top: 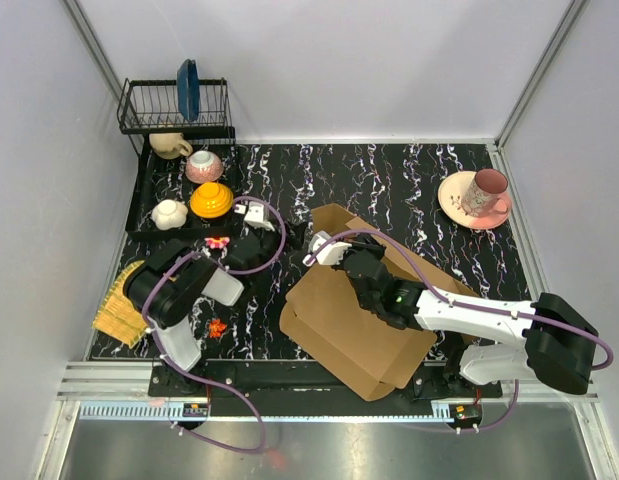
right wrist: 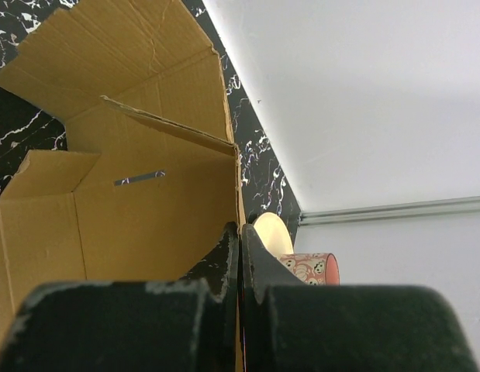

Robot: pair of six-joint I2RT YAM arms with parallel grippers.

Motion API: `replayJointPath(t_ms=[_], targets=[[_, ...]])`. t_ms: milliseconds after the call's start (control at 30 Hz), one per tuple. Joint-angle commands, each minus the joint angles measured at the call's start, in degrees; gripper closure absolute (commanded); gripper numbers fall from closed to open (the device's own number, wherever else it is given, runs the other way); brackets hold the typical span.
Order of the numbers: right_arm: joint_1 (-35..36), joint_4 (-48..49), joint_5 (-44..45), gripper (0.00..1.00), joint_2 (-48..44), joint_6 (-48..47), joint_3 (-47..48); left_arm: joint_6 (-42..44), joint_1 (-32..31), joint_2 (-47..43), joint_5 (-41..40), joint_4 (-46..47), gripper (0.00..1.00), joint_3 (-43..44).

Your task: Fold the paper box

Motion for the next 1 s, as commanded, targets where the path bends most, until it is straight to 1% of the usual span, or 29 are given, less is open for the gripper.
replayJointPath(t_ms=[0,67,267,367,500,600,700,767,833,967], targets=[[-0.55,-1.78,-1.86,1.00,-0.88,3.33,0.42,-0.75,1.06,2.87,14.73,19.43,0.19,4.36],[-0.81,-1.77,-2.04,1.00,-0.79,3.41,0.50,-0.92,0.98,3.83,17.98,20.39,0.19,4.80],[-1.07,-1.77,-2.39,1.00,0.26,3.85,1.12,-0.75,0.98,6.12,23.26,21.45,0.19,7.35],[-1.16,-1.77,-2.22,1.00,-0.17,3.68,0.95,-1.44,1.94,5.33,23.53,21.63,0.19,6.22],[-1.43,-1.69,-2.39,1.00,-0.79,3.68,0.94,-2.07,5.01,0.95,23.70,21.72,0.19,2.79],[-1.51,-1.77,-2.66,1.00,-0.44,4.12,1.03,-1.80,5.02,-0.64,26.25,20.84,0.19,2.61],[-1.51,-1.77,-3.01,1.00,-0.18,4.38,1.12,-2.51,5.02,-2.31,25.82,20.92,0.19,1.47],[-1.51,-1.69,-3.10,1.00,-0.09,4.56,1.12,-2.68,5.02,-3.10,27.21,20.84,0.18,1.11],[-1.51,-1.51,-3.27,1.00,0.00,4.64,1.21,-2.42,5.02,-3.20,29.23,20.22,0.18,1.64],[-1.60,-1.42,-3.18,1.00,0.18,4.65,1.56,-2.51,4.84,-0.39,29.77,20.22,0.19,3.75]])
